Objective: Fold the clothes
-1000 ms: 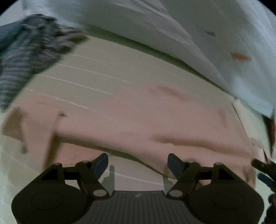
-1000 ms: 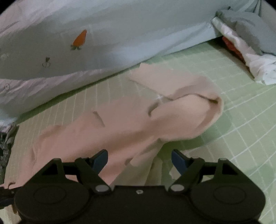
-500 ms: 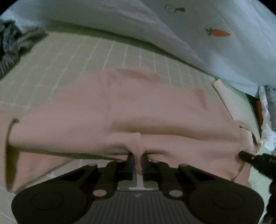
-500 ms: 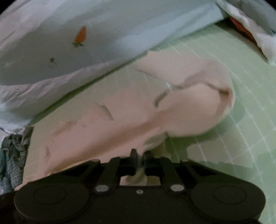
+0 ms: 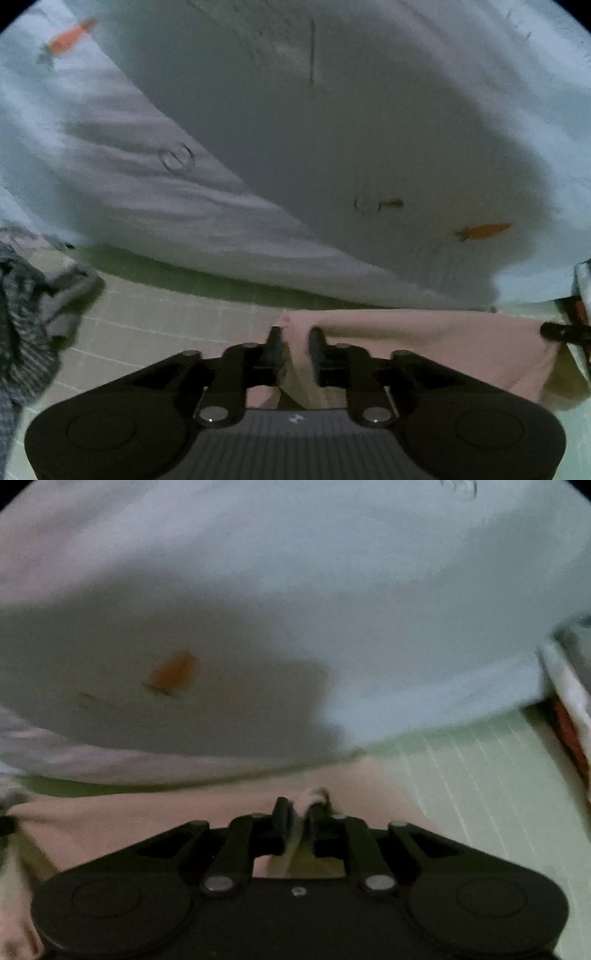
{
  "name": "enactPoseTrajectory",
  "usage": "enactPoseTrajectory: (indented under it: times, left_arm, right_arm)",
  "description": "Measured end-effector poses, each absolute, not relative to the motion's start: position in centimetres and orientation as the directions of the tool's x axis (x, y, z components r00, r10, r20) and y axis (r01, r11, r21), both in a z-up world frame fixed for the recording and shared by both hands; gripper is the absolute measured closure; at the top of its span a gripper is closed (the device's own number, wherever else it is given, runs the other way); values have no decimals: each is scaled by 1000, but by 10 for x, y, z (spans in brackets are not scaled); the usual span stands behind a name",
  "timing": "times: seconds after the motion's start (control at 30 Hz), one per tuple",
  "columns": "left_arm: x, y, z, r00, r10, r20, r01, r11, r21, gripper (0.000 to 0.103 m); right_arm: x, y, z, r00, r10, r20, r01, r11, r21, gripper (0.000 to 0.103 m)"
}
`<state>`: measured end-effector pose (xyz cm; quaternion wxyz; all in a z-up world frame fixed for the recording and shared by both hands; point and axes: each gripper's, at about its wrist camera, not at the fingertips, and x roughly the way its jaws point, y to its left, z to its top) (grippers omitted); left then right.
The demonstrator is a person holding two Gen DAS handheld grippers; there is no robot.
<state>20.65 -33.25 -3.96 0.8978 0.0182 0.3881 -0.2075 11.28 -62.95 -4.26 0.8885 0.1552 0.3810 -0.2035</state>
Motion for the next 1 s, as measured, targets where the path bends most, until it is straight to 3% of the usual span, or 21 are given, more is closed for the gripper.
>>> enactPoseTrajectory:
  times: [0.03, 0.1, 0.13, 0.37, 0.7, 0.77, 0.83, 0.87, 0.93, 1.0]
  left_arm:
    - [203, -334, -44, 608, -350, -712, 384, 915, -123, 56]
    - [195, -333, -57, 588, -332, -738, 375, 920, -115, 35]
    - [192, -330, -63, 575, -322, -752, 368, 923, -114, 31]
    - [175, -293, -100, 491, -242, -837, 242, 961, -135, 27]
    - [155, -272, -111, 469, -215, -856, 221, 968, -122, 23]
    - [153, -271, -112, 466, -213, -859, 219, 968, -121, 23]
    - [151, -269, -114, 465, -211, -860, 218, 969, -120, 23]
    - [151, -269, -114, 464, -209, -861, 217, 969, -119, 23]
    - [151, -267, -116, 460, -205, -864, 212, 970, -118, 23]
    - [150, -267, -118, 457, -202, -866, 206, 972, -118, 23]
  right_arm:
    - [111, -623, -45, 632, -240, -737, 494, 858, 145, 58]
    - [102, -602, -49, 645, -249, -723, 494, 857, 145, 31]
    - [98, -591, -51, 649, -258, -715, 494, 859, 138, 28]
    - [80, -534, -73, 634, -239, -736, 473, 872, 125, 28]
    - [96, -495, -110, 562, -172, -809, 439, 891, 116, 27]
    - [97, -494, -117, 551, -148, -821, 435, 891, 131, 33]
    - [92, -493, -119, 554, -159, -818, 413, 905, 104, 56]
    - [90, -492, -120, 556, -168, -814, 401, 912, 86, 61]
    - [81, -497, -116, 572, -170, -803, 386, 919, 81, 84]
    - [66, -508, -104, 588, -188, -787, 413, 906, 92, 94]
